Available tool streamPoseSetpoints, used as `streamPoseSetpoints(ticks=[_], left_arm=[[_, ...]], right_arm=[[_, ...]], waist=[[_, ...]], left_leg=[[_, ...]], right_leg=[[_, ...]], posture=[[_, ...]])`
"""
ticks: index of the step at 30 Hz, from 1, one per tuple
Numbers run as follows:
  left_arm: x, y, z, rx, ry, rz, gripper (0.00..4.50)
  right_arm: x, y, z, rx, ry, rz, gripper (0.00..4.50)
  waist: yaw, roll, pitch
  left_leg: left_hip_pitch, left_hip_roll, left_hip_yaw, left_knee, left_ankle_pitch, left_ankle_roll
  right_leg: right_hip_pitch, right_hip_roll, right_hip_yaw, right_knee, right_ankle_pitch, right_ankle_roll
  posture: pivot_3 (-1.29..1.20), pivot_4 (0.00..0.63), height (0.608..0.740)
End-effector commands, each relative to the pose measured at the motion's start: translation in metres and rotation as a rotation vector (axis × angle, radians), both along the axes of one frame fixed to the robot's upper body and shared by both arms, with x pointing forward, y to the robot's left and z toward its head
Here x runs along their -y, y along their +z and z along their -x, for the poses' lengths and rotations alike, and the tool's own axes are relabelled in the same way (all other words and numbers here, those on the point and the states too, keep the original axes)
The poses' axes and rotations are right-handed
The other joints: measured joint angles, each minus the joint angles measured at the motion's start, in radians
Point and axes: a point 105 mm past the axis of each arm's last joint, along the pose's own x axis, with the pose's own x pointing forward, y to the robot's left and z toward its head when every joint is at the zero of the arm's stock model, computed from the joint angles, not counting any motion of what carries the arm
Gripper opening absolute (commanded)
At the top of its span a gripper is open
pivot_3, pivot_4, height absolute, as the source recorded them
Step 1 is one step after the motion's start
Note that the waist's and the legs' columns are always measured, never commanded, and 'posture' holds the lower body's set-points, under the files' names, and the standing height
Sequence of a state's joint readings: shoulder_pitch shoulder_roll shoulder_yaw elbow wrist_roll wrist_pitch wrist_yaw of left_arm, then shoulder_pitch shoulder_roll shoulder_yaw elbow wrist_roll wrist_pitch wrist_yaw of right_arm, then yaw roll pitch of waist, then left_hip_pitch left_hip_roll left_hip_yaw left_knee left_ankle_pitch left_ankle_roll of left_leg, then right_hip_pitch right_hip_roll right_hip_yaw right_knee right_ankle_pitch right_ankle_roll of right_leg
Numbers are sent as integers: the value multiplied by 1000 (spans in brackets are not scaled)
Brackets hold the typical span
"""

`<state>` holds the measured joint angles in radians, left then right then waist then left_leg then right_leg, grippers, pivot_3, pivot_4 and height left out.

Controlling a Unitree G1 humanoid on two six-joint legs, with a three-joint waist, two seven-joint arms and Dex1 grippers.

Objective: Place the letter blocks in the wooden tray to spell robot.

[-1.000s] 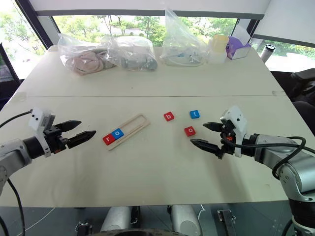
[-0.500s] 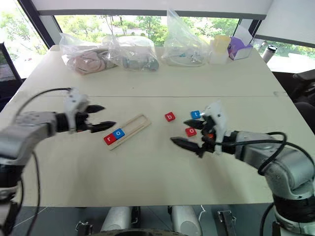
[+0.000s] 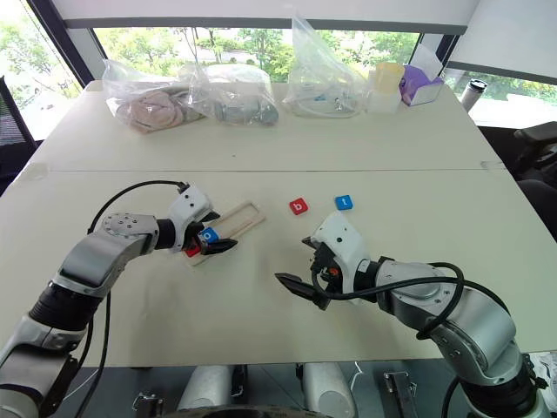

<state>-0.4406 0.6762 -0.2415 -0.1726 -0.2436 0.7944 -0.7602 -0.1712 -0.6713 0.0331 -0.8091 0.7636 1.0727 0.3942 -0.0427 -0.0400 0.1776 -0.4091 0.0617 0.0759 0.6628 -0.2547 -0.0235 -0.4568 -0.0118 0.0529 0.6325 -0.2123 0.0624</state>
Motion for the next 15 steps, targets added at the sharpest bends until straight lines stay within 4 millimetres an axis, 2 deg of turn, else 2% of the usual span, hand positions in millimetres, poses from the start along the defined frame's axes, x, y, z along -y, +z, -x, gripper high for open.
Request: streamPoseSetpoints(ticks=[1,3,7,11,15], left_arm=[[-5,-7,8,-21,33,-39,4461],[-10,-4,8,-8,67,-25,4461],[-36,2,15,10,111,-27,4461],[-37,-6,31,3,38,-56,4461],[-44,-12,32,-13,59,-64,4461]], right_arm=[[-1,7,-1,48,-4,-15,4500],[0,6,-2,48,-12,-19,4500],[1,4,-4,45,-22,-32,4500],[0,4,-8,49,-22,-48,4500],[-1,5,-10,54,-19,-64,4500]], waist=[[-1,0,0],[-1,0,0],[-6,0,0],[-2,0,0],[0,0,-1]], left_leg=[[0,0,0,0,0,0],[1,0,0,0,0,0],[1,1,0,0,0,0],[2,2,0,-1,0,0],[1,1,0,-1,0,0]], right_leg=[[0,0,0,0,0,0],[0,0,0,0,0,0],[0,1,0,0,0,0],[-1,2,0,0,0,0],[0,0,0,-1,0,-1]], posture=[[0,150,740],[0,150,740],[0,150,740],[0,150,740],[0,150,740]])
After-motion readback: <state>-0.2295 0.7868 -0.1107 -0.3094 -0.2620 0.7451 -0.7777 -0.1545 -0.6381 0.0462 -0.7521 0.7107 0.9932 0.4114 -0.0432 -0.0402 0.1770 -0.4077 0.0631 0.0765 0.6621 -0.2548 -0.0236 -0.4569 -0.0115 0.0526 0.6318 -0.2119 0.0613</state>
